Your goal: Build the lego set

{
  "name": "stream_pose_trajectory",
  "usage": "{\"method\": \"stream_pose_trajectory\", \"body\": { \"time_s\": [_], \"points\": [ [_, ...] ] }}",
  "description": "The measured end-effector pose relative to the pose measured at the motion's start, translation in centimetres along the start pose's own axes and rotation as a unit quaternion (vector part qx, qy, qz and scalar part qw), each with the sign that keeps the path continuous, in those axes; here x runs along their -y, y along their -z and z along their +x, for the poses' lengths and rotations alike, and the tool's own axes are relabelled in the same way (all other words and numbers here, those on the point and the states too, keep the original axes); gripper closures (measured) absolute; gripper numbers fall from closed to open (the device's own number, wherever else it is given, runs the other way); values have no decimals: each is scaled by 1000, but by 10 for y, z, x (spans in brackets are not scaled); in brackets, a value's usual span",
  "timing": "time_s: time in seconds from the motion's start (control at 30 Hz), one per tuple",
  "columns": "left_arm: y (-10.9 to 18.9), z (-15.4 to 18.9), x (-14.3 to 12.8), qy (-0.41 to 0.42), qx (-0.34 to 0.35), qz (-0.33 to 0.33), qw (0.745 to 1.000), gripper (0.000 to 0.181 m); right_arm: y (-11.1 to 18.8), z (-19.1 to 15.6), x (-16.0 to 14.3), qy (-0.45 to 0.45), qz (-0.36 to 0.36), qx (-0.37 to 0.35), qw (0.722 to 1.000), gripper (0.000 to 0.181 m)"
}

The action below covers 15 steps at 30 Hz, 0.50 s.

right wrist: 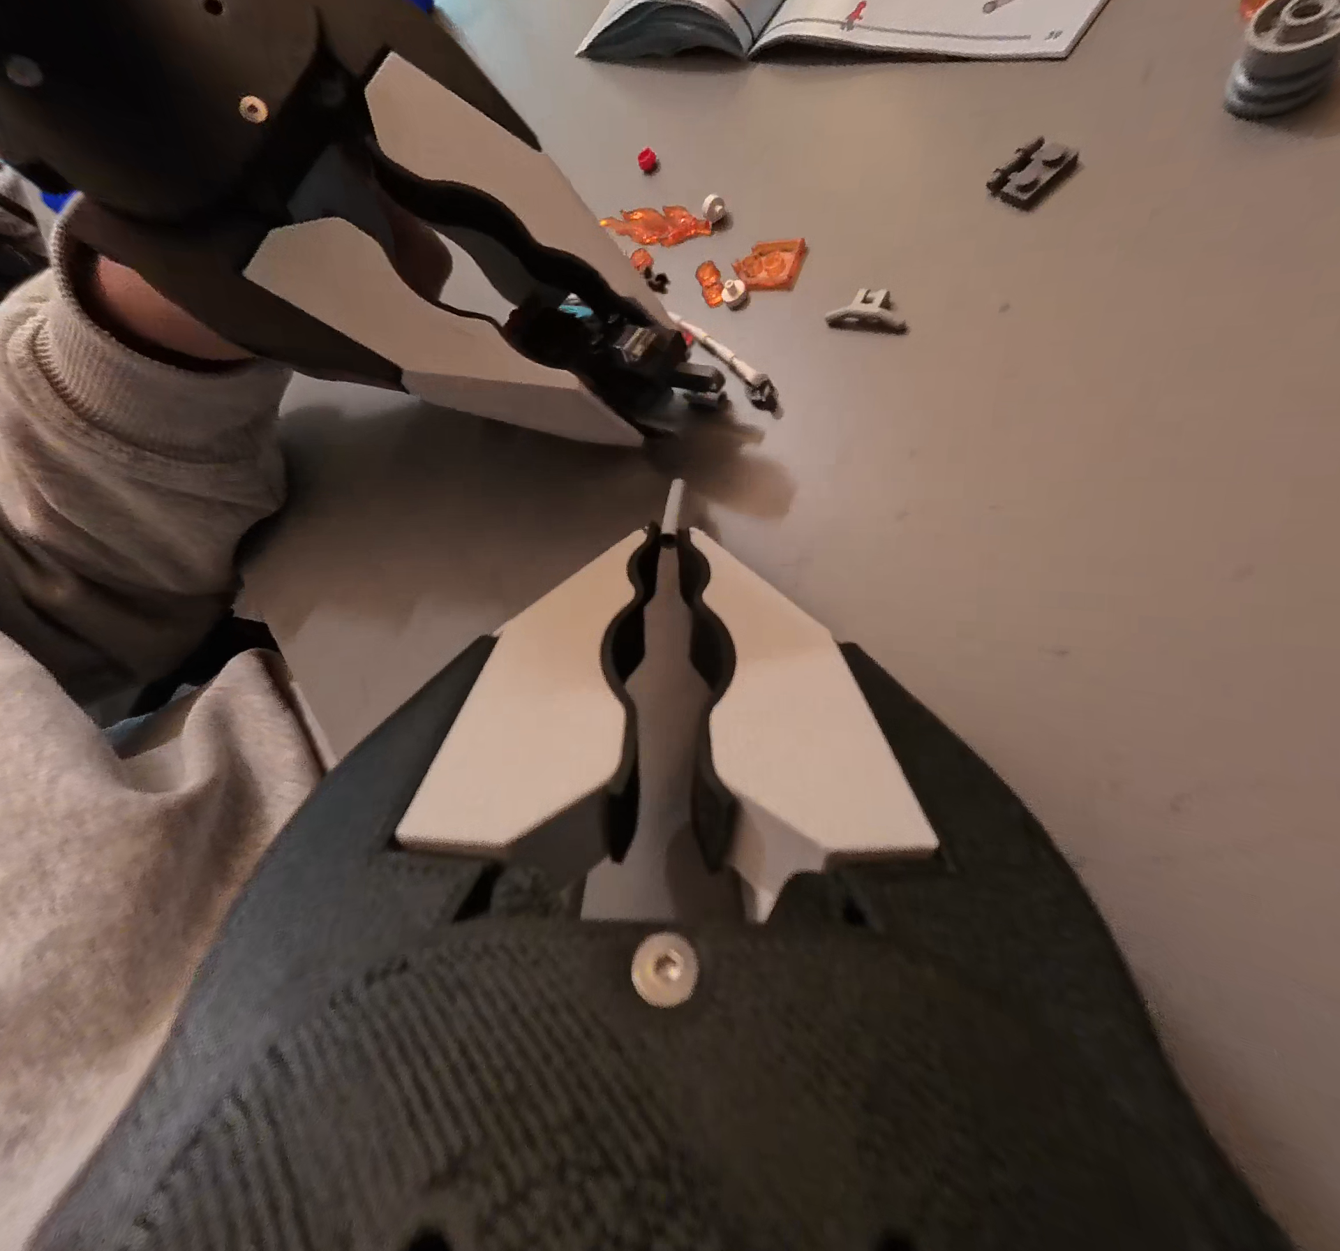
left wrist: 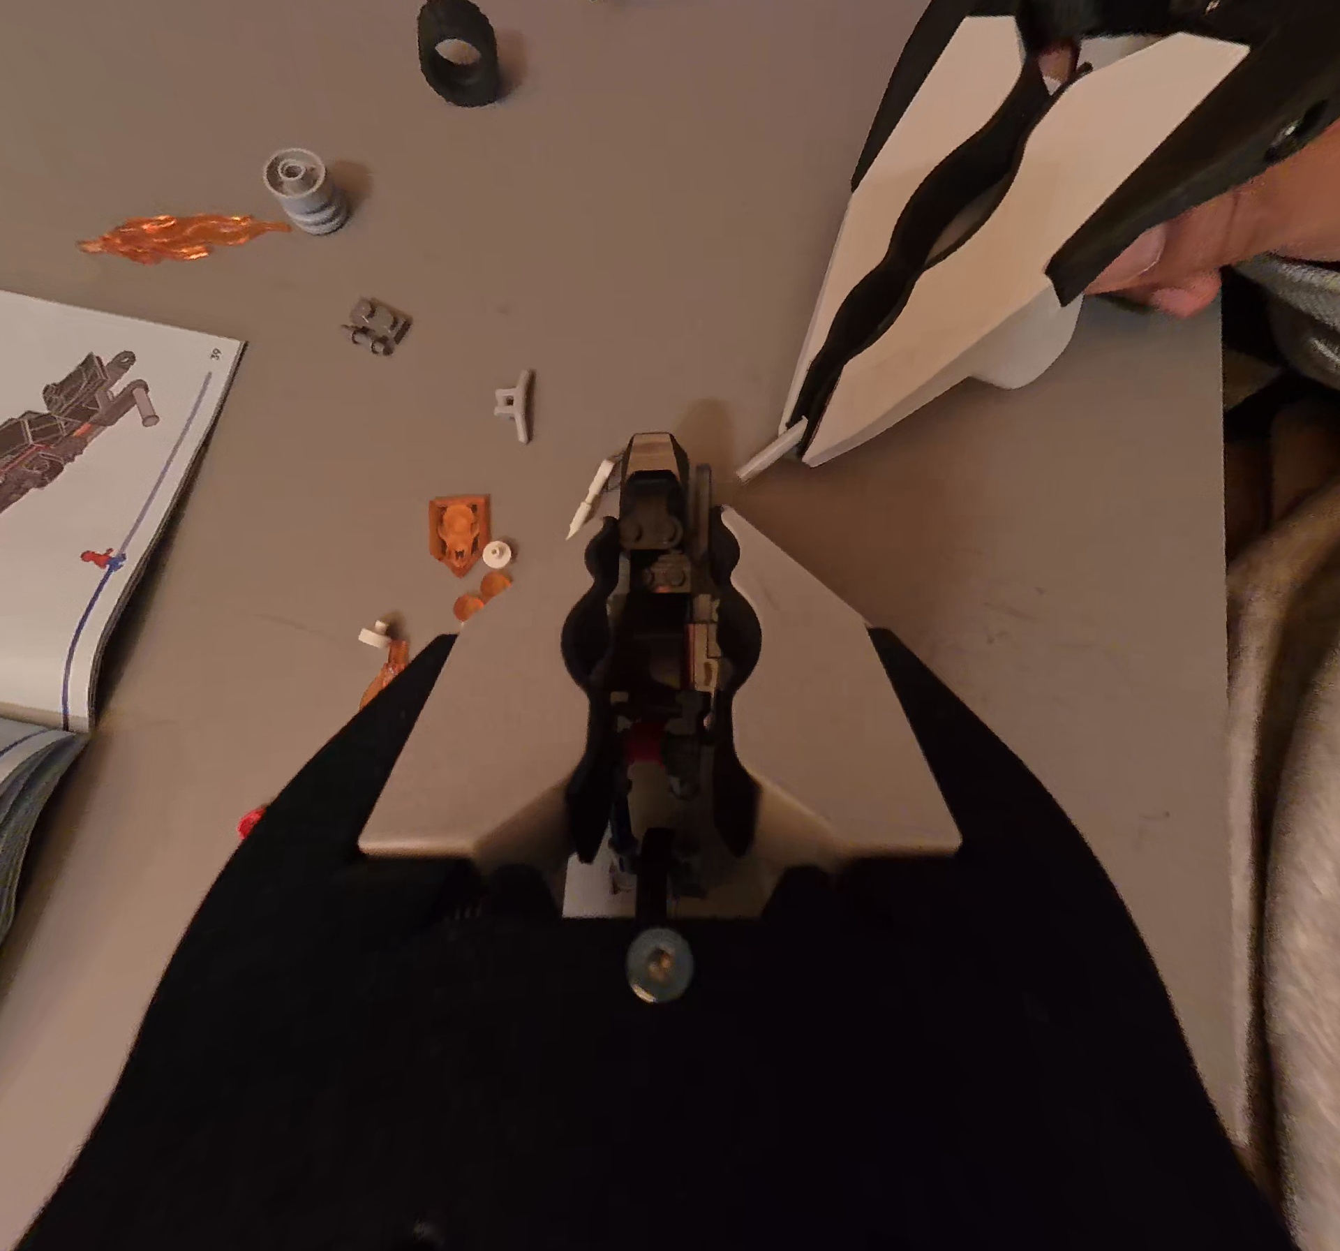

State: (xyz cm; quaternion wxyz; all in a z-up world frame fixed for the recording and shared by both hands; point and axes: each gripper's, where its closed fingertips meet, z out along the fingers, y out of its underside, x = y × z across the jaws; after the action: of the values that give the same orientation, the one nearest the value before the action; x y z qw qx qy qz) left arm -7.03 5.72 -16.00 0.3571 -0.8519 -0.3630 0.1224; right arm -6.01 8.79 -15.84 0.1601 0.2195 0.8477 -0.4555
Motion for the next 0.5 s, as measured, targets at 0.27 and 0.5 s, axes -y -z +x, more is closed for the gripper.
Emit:
{"method": "stream_pose_trajectory", "body": {
  "time_s": [0.27, 0.5],
  "points": [
    [0, 5, -12, -11, -12, -8, 1000, 150, -3, 2, -3, -9, -12, -1, 1000, 178],
    [2, 4, -13, -19, -7, -10, 1000, 156, -3, 4, -2, 2, -11, -18, 1000, 178]
  ]
}}
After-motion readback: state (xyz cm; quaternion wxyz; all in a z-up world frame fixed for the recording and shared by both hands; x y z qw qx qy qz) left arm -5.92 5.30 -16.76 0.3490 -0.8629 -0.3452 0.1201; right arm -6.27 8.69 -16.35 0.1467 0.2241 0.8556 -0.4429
